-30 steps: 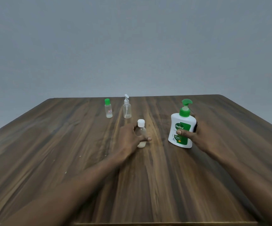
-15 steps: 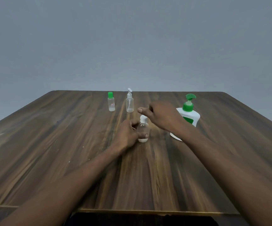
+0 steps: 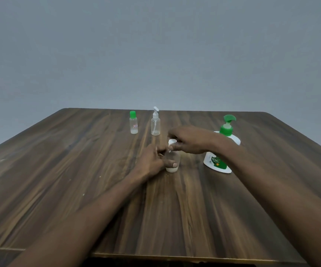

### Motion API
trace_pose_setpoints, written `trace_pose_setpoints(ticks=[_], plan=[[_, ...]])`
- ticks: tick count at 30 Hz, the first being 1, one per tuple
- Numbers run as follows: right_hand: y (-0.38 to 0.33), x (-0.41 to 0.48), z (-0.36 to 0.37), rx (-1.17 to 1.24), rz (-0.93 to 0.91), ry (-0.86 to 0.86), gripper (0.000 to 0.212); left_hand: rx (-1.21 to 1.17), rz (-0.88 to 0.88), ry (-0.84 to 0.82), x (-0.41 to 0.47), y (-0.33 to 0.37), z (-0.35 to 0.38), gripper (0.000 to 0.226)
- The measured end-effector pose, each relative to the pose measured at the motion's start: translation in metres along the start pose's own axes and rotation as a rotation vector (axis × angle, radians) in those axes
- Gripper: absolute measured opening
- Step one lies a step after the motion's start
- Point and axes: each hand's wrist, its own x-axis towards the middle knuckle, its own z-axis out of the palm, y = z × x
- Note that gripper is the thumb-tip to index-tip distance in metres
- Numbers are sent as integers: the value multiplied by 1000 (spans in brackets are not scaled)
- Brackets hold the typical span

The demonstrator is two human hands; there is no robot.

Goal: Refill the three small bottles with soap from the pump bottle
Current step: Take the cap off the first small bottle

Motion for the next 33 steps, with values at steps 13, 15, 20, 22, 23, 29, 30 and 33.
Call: trace_pose_setpoints(ticks=[13,15,20,22,23,29,30,33], plan=[[-31,-1,-33,11,121,-110,29,31,5,34,-1,0,2,34],[-30,2,-27,34,185,-8,27,21,23,38,-1,-1,3,32],[-33,4,-20,-17,200,1,12,28,31,52,0,-4,3,34],[-35,2,-28,19,131,-83,21,34,22,57,0,-3,3,33],[-35,1,-30,21,118,-85,27,35,20,59,-1,-3,3,34],[-42,8,-14,-44,230,92,45,14,11,61,0,-3,4,31],[-43,7,-13,-82,202,64,40,12,16,54,0,-2,4,30],[-44,1,-25,-127,117,-9,6,30,25,41,-2,0,4,30]])
